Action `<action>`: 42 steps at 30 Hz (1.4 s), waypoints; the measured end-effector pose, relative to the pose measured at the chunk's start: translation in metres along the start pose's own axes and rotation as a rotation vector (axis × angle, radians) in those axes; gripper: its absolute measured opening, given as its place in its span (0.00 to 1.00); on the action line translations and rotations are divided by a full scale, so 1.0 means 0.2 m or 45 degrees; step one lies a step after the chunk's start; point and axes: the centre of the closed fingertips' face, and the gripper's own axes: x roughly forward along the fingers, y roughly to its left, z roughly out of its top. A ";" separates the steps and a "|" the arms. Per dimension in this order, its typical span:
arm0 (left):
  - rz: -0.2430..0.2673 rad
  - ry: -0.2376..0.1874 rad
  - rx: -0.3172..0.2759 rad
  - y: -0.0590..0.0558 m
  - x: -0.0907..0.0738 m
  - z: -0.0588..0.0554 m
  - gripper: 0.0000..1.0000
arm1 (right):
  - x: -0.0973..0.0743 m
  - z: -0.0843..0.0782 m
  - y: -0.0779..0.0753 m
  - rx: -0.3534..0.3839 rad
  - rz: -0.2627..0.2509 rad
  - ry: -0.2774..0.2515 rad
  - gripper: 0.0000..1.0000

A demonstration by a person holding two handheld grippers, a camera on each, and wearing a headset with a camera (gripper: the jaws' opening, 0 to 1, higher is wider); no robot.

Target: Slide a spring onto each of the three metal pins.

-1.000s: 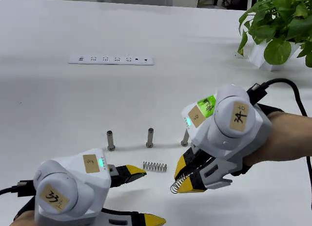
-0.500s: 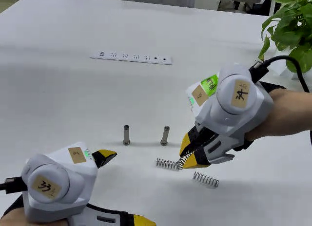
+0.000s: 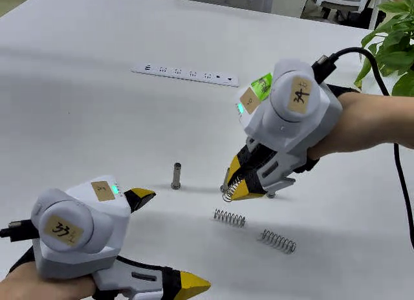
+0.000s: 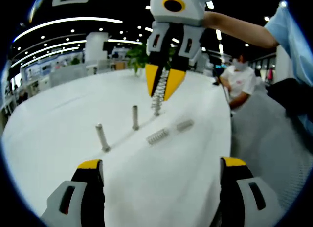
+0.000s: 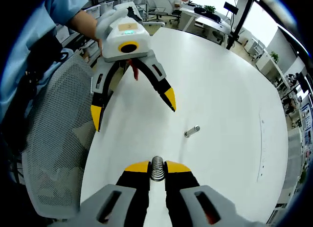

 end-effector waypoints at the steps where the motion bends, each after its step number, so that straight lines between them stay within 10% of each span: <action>1: -0.001 0.001 -0.003 0.00 0.00 0.00 1.00 | 0.00 0.00 -0.03 -0.010 -0.009 0.003 0.12; 20: -0.002 0.020 0.016 0.05 -0.05 -0.02 1.00 | 0.00 0.18 -0.24 -0.169 0.005 0.081 0.12; 42: -0.001 0.033 -0.020 0.05 -0.03 -0.05 1.00 | 0.15 0.19 -0.31 -0.327 0.052 0.187 0.12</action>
